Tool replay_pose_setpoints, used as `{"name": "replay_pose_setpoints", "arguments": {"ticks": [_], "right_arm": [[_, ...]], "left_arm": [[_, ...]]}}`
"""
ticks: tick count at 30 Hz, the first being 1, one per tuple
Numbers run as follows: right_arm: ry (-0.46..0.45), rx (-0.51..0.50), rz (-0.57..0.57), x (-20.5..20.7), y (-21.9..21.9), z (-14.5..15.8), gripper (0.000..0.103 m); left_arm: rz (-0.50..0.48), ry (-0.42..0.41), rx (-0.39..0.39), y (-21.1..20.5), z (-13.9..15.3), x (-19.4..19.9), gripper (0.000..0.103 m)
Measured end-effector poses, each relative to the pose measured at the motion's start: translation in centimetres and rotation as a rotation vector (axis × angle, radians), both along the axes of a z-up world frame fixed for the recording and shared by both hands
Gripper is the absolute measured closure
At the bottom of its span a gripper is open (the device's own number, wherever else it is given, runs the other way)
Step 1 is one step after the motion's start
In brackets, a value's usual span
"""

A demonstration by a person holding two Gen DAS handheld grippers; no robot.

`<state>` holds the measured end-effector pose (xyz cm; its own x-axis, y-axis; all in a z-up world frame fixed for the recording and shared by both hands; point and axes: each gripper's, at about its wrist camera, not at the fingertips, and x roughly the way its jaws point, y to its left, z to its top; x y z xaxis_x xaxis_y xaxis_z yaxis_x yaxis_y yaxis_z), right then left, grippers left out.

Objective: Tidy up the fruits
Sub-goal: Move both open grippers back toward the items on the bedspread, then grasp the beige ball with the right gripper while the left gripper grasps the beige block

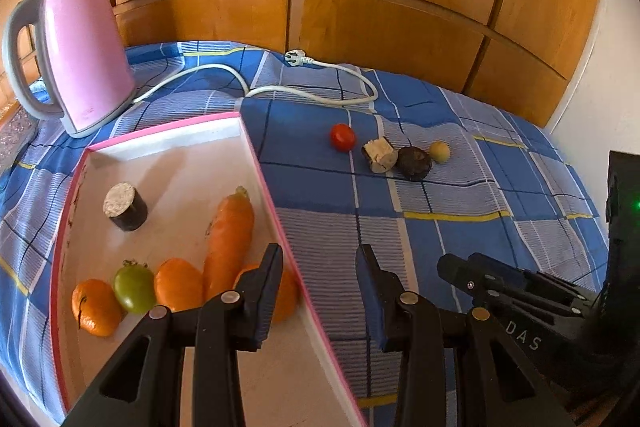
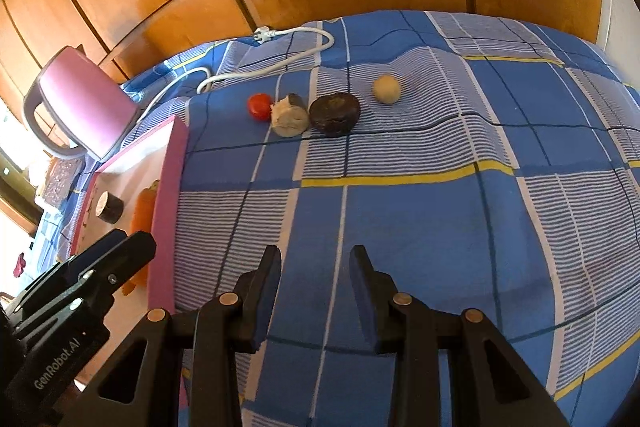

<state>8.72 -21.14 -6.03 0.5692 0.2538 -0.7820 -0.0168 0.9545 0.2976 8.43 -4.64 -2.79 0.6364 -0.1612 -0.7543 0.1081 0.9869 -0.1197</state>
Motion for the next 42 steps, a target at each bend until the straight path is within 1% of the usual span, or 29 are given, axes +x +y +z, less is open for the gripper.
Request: {"name": "replay_pose_setpoints", "arguments": {"ticks": [6,12,19,25,29,35,38,39,40,42], "right_arm": [[-0.008,-0.024,-0.006,1.2,-0.5,0.0,0.067],[-0.026,-0.041,-0.028,3.3,-1.6,0.3,0.067],[-0.043,-0.061,-0.056,6.4,-2.9,0.6,0.067],[-0.034,-0.063,-0.088,9.0,-4.0,0.1,0.067],[-0.038,-0.059,-0.105,10.7,-4.6,0.0,0.067],[-0.037,-0.068,-0.122,13.1,-4.9,-0.5,0.067],[-0.028,-0.074,-0.115,14.1,-4.7,-1.1,0.070],[-0.032,-0.078,-0.112,14.2,-4.6,-1.1,0.076],[-0.038,-0.086,-0.106,14.3,-4.5,-1.1,0.078],[-0.044,-0.092,-0.096,14.2,-4.4,-1.1,0.078]], "left_arm": [[-0.009,0.008,-0.016,-0.9,0.0,1.6,0.065],[-0.013,0.021,-0.028,-1.7,-0.1,3.4,0.065],[-0.014,0.047,-0.042,-2.5,-0.9,5.9,0.065],[-0.012,0.071,-0.056,-3.1,-1.8,7.9,0.065],[-0.011,0.061,-0.075,-3.3,-1.8,8.8,0.065],[-0.009,0.089,-0.105,-3.5,-2.3,10.2,0.065],[-0.010,0.094,-0.118,-3.7,-2.3,10.6,0.065],[-0.008,0.094,-0.120,-3.7,-2.3,10.7,0.065],[-0.007,0.094,-0.123,-3.7,-2.2,10.9,0.065],[-0.005,0.096,-0.130,-3.9,-2.3,11.2,0.065]]}}
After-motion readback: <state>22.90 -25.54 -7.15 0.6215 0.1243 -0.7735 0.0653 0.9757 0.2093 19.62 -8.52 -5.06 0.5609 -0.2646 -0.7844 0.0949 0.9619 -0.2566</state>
